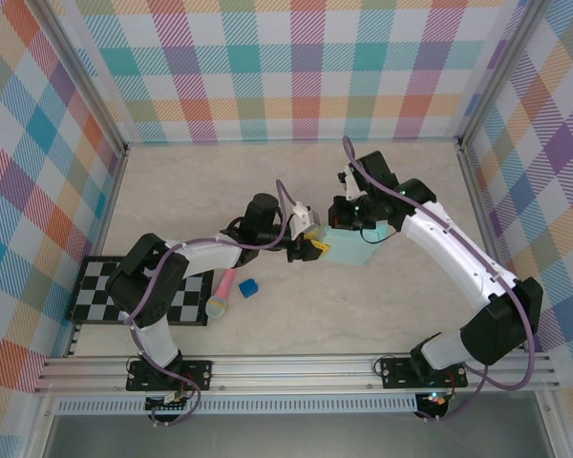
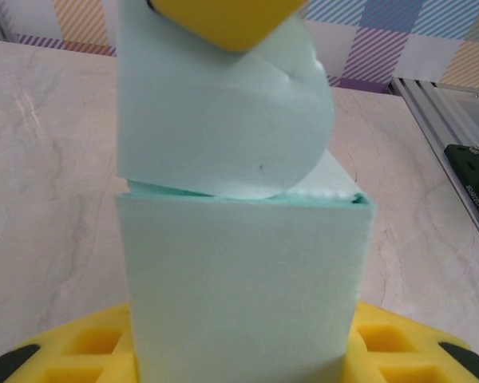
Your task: Fold the paper box
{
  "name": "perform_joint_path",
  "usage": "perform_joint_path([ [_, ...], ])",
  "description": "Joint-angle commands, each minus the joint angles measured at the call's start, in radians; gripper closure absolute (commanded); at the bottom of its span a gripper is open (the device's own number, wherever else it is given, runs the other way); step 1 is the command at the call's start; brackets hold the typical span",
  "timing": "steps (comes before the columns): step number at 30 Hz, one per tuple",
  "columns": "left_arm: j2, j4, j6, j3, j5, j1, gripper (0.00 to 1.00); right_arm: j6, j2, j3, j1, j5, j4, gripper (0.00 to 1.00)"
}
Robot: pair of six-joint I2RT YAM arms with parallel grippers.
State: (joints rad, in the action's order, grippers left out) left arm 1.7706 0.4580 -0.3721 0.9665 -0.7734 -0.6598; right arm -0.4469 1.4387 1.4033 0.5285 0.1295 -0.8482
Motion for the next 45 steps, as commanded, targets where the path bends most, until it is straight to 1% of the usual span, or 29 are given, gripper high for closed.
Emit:
perform_joint_path([
  [1, -0.045, -0.006, -0.044, 0.018, -0.078, -0.032, 0.83, 0.045, -0.012, 0.004, -0.016, -0.004, 0.044, 1.00],
  [9, -0.031, 0.033, 0.008, 0.038, -0.064, -0.031, 0.84, 0.017, -0.014, -0.039, -0.016, 0.069, 0.097, 1.00],
  [16, -0.019, 0.035, 0.067, 0.072, -0.050, -0.031, 0.85, 0.005, -0.041, -0.086, -0.015, 0.081, 0.147, 1.00],
  [22, -0.011, 0.060, 0.117, 0.085, -0.056, -0.032, 0.85, -0.019, -0.064, -0.124, -0.013, 0.062, 0.186, 1.00],
  [25, -0.004, 0.053, 0.127, 0.096, -0.043, -0.032, 0.85, -0.026, -0.060, -0.126, -0.009, 0.068, 0.191, 1.00],
  [31, 0.005, 0.038, 0.150, 0.114, -0.014, -0.032, 0.85, -0.035, -0.061, -0.122, 0.011, 0.036, 0.185, 1.00],
  [38, 0.026, 0.128, 0.245, 0.124, 0.004, -0.032, 0.86, -0.079, -0.074, -0.175, 0.032, 0.017, 0.224, 1.00],
  [42, 0.032, 0.144, 0.259, 0.126, 0.014, -0.032, 0.86, -0.101, -0.077, -0.187, 0.039, 0.011, 0.230, 1.00],
  [45, 0.032, 0.146, 0.251, 0.119, 0.023, -0.032, 0.86, -0.086, -0.091, -0.173, 0.039, -0.046, 0.197, 1.00],
])
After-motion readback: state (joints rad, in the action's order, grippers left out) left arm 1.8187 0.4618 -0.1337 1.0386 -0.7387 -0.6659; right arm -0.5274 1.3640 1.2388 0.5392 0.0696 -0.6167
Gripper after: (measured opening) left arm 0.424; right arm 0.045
